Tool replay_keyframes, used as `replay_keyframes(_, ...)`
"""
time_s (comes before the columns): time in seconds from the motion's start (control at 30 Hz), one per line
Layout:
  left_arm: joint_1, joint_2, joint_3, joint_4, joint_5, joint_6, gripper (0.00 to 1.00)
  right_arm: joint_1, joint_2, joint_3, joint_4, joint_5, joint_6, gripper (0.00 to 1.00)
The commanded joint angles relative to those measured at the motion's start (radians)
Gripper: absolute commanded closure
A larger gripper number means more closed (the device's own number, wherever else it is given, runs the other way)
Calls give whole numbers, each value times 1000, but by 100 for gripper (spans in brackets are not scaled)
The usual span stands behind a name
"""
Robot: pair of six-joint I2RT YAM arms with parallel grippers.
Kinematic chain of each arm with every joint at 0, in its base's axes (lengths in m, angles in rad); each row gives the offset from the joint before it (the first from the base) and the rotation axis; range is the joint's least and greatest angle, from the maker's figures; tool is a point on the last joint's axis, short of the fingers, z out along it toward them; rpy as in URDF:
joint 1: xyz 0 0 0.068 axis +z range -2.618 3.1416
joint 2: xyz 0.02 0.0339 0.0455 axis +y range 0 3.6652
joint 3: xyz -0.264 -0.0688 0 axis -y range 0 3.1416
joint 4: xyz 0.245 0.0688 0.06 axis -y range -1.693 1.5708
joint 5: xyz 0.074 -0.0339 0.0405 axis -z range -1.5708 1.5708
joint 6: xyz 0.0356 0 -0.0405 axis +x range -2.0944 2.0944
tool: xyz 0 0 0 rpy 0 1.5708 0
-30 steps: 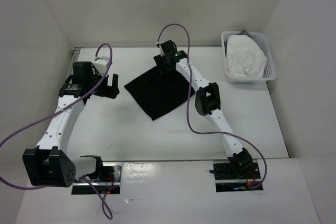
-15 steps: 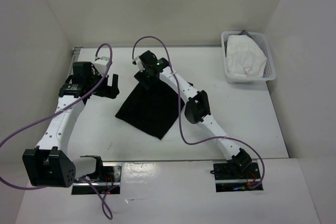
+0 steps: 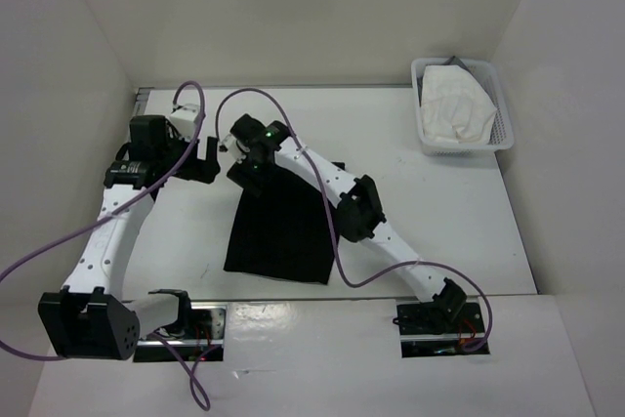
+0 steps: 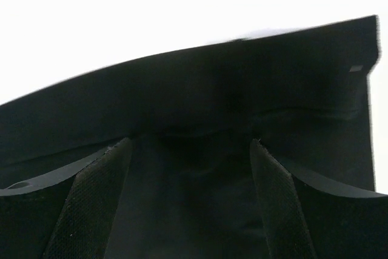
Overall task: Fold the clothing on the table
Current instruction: Flatten the skirt out
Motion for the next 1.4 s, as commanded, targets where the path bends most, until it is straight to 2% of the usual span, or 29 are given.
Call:
replay_keyframes(0.0,4,-39,2,26,4,-14,0,22,-151,-21,-29,-34,41,16)
replay_keyframes(0.2,4,-111,-17,55,-42,-48,0,-19,-342,-122,29,96,107,13)
replay_keyframes(0.27,4,-111,-26,77,-42,-62,0,-78,-405,-223,54,151,147,13)
replay_keyframes(0.3,4,-102,-26,77,-42,-71,0,-129,-491,-280,103,167,161,13)
replay_keyframes(0.33,4,-90,-26,77,-42,-71,0,-160,-545,-355,144,176,173,13)
replay_keyframes(0.37,4,-72,-26,86,-7,-80,0,-189,-607,-555,196,176,185,17)
replay_keyframes(0.4,4,-15,-26,86,11,-80,0,-219,-748,-672,267,176,195,17)
replay_keyframes(0.43,-12,19,-12,86,21,-80,0,-269,-814,-884,395,176,204,20)
replay_keyframes(0.53,-107,169,41,98,-16,-80,0,-312,-1003,-1161,525,186,204,21)
replay_keyframes(0.63,-216,287,90,158,-105,-91,1,-323,-1108,-1321,583,207,193,21)
replay_keyframes(0.8,-354,508,207,201,-311,-143,20,-381,-1131,-1406,583,189,184,21)
replay_keyframes(0.97,-521,632,241,227,-520,-154,24,-417,-1131,-1456,611,155,184,21)
replay_keyframes(1.13,-531,740,299,227,-570,-163,32,-426,-1131,-1486,634,146,184,21)
replay_keyframes(1.37,-504,789,350,249,-591,-172,42,-444,-1131,-1515,654,115,184,21)
